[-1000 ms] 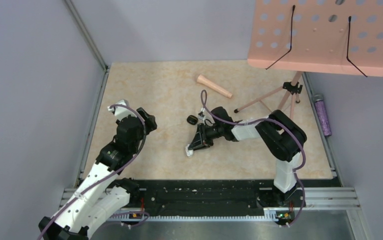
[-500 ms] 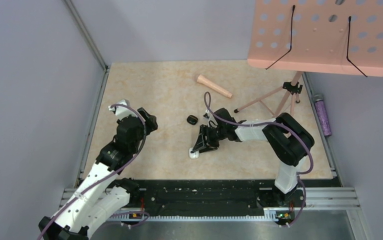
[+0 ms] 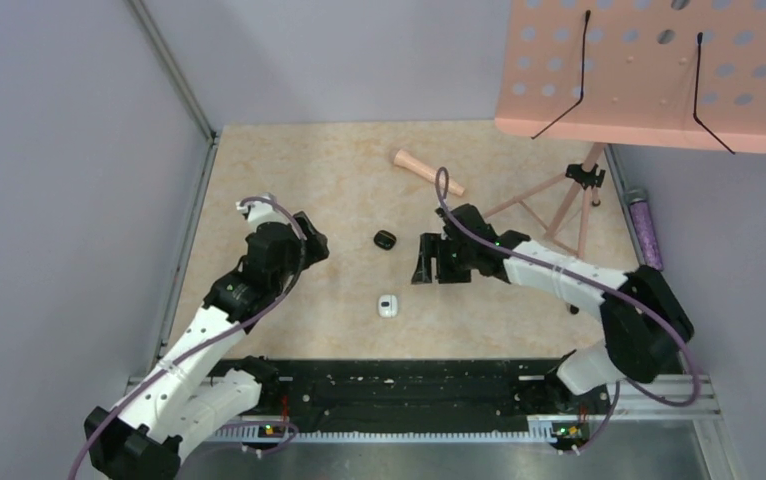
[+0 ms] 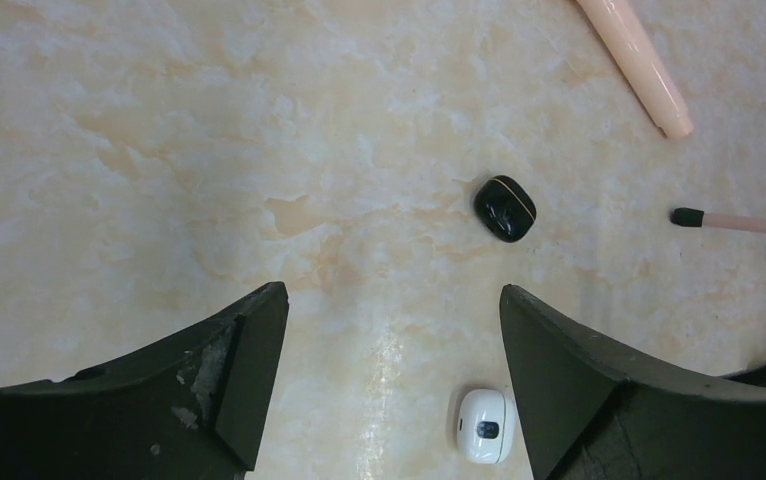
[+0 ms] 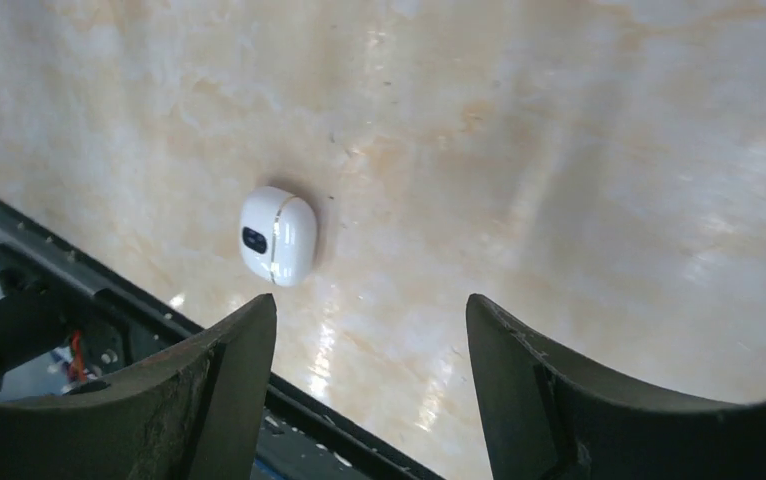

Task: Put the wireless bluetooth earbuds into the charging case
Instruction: Reset both arms

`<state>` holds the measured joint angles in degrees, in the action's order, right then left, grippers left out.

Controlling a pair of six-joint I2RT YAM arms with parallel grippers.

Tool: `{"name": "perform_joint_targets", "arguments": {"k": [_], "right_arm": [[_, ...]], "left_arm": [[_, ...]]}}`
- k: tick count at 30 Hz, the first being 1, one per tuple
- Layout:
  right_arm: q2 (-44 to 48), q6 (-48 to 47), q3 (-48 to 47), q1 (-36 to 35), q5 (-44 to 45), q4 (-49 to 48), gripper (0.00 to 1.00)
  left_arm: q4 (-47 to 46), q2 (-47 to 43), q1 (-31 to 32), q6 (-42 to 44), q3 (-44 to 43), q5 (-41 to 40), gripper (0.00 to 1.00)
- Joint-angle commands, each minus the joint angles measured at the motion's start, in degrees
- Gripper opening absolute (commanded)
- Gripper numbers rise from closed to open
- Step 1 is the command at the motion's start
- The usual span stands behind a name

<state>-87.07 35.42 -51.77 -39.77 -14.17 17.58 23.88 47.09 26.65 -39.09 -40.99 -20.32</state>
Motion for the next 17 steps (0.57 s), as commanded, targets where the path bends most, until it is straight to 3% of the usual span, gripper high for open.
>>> {"name": "perform_joint_targets", "arguments": {"k": [1, 6, 11, 17], "right_arm": [[12.21, -1.94, 2.24, -0.70, 19.15, 11.19, 0.68], [25.69, -0.43, 7.12, -1.20, 28.43, 19.58, 0.72], [37.23, 2.02, 11.47, -1.19, 31.65, 22.05, 0.72], [41.81, 2.56, 12.59, -1.19, 32.45, 21.55, 0.72]], "left_arm": [[0.76, 1.77, -0.20, 0.67, -3.33, 2.69, 0.84], [2.35, 3.60, -0.26, 0.57, -3.57, 3.77, 0.83], [4.22, 3.18, -0.23, -0.36, -2.53, 4.58, 0.82], [4.63, 0.59, -0.24, -2.01, -0.34, 5.61, 0.81]]}}
